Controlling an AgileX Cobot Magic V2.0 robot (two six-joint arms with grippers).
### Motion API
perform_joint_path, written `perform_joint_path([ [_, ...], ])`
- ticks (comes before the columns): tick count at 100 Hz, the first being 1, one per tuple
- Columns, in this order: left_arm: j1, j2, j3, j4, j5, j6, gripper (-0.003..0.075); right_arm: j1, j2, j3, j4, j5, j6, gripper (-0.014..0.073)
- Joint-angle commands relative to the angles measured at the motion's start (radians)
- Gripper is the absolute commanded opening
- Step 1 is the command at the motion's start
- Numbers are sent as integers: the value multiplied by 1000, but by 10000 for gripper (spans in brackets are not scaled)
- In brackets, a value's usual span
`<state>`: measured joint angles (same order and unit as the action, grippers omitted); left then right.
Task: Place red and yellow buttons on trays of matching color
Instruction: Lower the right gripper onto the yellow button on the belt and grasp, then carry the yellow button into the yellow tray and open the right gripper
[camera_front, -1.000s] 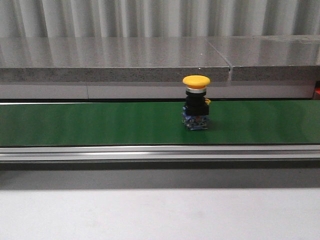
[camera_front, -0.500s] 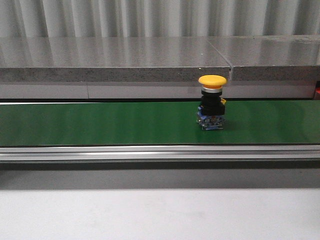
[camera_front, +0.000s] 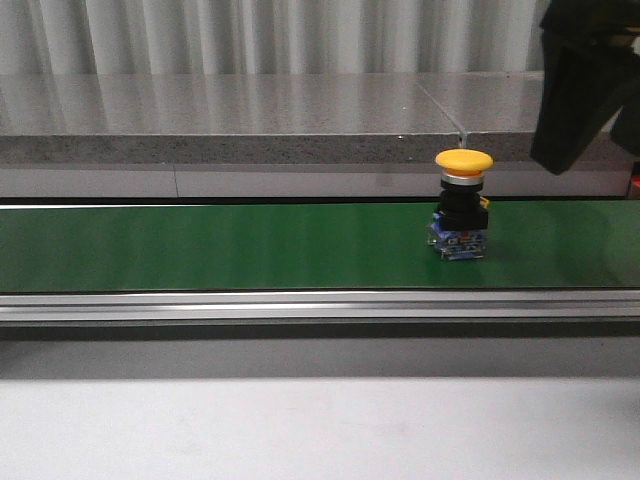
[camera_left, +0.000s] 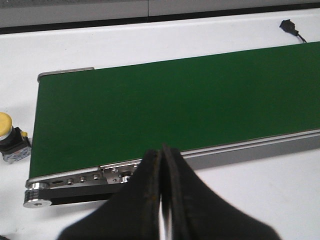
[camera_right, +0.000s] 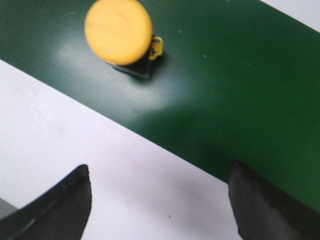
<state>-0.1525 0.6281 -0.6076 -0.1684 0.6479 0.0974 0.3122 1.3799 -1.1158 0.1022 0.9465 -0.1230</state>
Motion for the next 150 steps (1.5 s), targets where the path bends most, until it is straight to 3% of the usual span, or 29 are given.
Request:
perform_joint_path([
  [1, -9, -3, -24, -16, -66, -2, -20, 10, 25, -70, 13, -19, -14, 563],
  [33, -9, -3, -24, -16, -66, -2, -20, 14, 198, -140, 13, -115, -14, 551],
  [43, -9, -3, -24, -16, -66, -2, -20, 11, 222, -140, 13, -161, -14, 451],
  [55, -9, -3, -24, -16, -66, -2, -20, 11, 234, -140, 13, -204, -14, 265],
  [62, -9, -3, -24, -16, -66, -2, -20, 11, 234, -140, 13, -225, -14, 223],
  [83, -9, -3, -24, -16, -66, -2, -20, 3, 218, -139, 13, -231, -9, 220],
  [99, -9, -3, -24, -16, -66, -2, -20, -48, 162, -123, 7, -242, 87, 213],
  [119, -9, -3, -24, -16, -66, -2, -20, -172, 63, -77, -31, -245, 163, 213],
  [150, -9, -3, -24, -16, -66, -2, -20, -408, -27, -39, -69, -182, 178, 213],
])
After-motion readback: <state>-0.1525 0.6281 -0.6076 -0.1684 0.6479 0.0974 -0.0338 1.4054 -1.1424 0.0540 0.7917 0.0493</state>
